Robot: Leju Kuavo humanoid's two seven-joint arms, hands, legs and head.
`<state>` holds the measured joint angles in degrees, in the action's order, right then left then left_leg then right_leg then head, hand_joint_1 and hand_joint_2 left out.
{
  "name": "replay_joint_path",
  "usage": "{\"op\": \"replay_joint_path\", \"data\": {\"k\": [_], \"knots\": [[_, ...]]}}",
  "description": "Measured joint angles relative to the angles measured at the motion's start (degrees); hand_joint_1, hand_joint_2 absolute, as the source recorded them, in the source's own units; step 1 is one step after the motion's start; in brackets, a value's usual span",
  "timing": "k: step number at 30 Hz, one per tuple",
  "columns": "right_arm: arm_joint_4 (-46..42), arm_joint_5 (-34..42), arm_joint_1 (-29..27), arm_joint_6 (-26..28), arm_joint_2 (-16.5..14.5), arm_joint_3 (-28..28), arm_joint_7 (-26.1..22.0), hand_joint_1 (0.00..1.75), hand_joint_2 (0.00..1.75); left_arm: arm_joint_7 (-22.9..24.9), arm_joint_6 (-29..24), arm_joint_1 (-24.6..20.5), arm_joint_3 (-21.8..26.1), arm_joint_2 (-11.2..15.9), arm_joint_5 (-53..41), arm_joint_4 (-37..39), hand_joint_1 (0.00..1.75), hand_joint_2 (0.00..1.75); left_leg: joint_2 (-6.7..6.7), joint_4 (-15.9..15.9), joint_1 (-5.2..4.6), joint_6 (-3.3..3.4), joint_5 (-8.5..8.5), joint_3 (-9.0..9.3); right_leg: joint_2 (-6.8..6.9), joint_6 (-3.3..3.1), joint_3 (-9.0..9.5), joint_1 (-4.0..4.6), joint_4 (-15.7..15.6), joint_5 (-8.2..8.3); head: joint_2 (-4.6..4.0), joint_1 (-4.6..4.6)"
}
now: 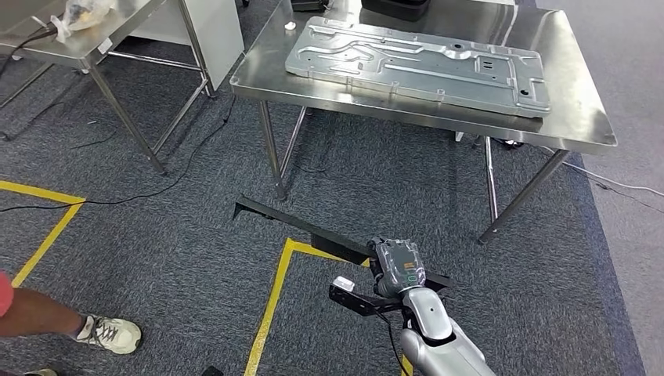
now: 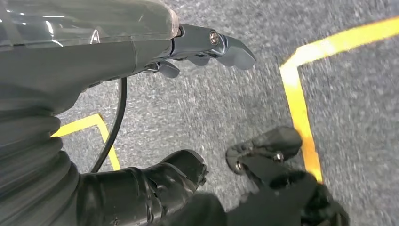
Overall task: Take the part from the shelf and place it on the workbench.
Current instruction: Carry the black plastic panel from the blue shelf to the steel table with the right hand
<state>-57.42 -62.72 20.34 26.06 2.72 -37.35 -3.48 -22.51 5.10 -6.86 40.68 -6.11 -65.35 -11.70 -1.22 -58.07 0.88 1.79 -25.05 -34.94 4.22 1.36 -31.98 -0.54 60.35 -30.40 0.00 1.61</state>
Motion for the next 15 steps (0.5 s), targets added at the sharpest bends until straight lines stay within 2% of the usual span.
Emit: {"op": "replay_joint_path", "data": {"k": [2, 3, 4, 5, 6, 8, 9, 11, 13, 15], "knots": [[0.1, 0.4, -0.2, 0.4, 0.0, 0.0, 0.0, 1.75, 1.75, -0.1, -0.1, -0.1, 0.0, 0.0, 0.1, 0.0, 0.00, 1.75, 0.48, 0.1, 0.07, 0.43, 0.13, -0.04, -2.96, 0.32, -3.18, -0.21, 6.7, -3.72, 0.00, -0.03], [0.2, 0.6, -0.4, 0.5, 0.1, 0.0, 0.1, 1.75, 1.75, -0.1, -0.1, -0.1, 0.0, 0.0, 0.1, 0.0, 0.00, 1.75, 0.77, 0.1, 0.04, 0.51, 0.14, -0.09, -3.61, 0.41, -5.06, -0.23, 10.5, -5.25, 0.00, -0.03], [0.3, 0.7, -0.6, 0.5, 0.1, 0.0, 0.1, 1.75, 1.75, -0.1, -0.1, -0.1, 0.0, 0.0, 0.1, 0.0, 0.00, 1.75, 1.10, 0.1, 0.01, 0.53, 0.12, -0.12, -3.90, 0.45, -6.45, -0.22, 13.1, -5.86, 0.00, -0.03], [0.4, 0.8, -0.8, 0.5, 0.1, 0.0, 0.1, 1.75, 1.75, -0.1, -0.1, -0.1, 0.0, 0.0, 0.1, 0.0, 0.00, 1.75, 1.41, 0.0, -0.02, 0.52, 0.09, -0.12, -4.00, 0.42, -6.92, -0.22, 13.6, -5.28, 0.00, -0.03], [0.5, 0.8, -0.9, 0.5, 0.2, 0.0, 0.1, 1.75, 1.75, -0.1, -0.1, 0.0, 0.0, 0.0, 0.1, 0.0, 0.00, 1.75, 1.71, -0.1, -0.03, 0.50, 0.06, -0.12, -4.03, 0.31, -6.33, -0.22, 11.9, -3.62, 0.00, -0.03], [0.5, 0.9, -1.0, 0.6, 0.2, 0.0, 0.1, 1.75, 1.75, -0.1, -0.1, 0.0, 0.0, 0.0, 0.1, 0.0, 0.00, 1.75, 2.17, -0.3, -0.02, 0.37, -0.04, -0.10, -4.20, -0.16, -3.13, -0.20, 4.5, 0.59, 0.00, -0.03], [0.6, 1.0, -0.9, 0.6, 0.2, 0.0, 0.1, 1.75, 1.75, -0.1, -0.1, 0.0, 0.0, 0.0, 0.1, 0.0, 0.00, 1.75, 2.33, -0.4, -0.12, 0.19, -0.06, -0.19, -4.38, -0.40, -1.73, -0.10, 1.2, 1.86, 0.00, -0.03], [0.5, 1.0, -0.9, 0.9, 0.3, 0.0, 0.1, 1.75, 1.75, -0.1, -0.1, 0.0, 0.0, 0.0, 0.1, 0.0, 0.00, 1.75, 2.52, -0.4, -0.22, -0.38, 0.08, -0.46, -4.63, -0.80, -0.70, 0.15, -1.7, 2.55, 0.00, -0.02], [0.6, 1.3, -1.0, 1.0, 0.3, 0.0, 0.0, 1.75, 1.75, -0.1, -0.1, 0.1, 0.0, 0.0, 0.1, 0.0, 0.00, 1.75, 2.61, -0.3, -0.23, -1.04, 0.22, -0.64, -4.54, -1.26, -0.79, 0.14, -2.0, 2.87, 0.00, -0.01], [0.7, 1.6, -1.0, 1.0, 0.3, 0.0, 0.0, 1.75, 1.75, -0.1, -0.1, 0.1, 0.0, 0.1, 0.0, 0.0, 0.00, 1.75, 2.30, -1.9, -0.16, -1.55, -1.09, -1.28, -4.36, -1.98, -0.61, -0.13, -2.5, 3.26, 0.00, -0.01]]}}
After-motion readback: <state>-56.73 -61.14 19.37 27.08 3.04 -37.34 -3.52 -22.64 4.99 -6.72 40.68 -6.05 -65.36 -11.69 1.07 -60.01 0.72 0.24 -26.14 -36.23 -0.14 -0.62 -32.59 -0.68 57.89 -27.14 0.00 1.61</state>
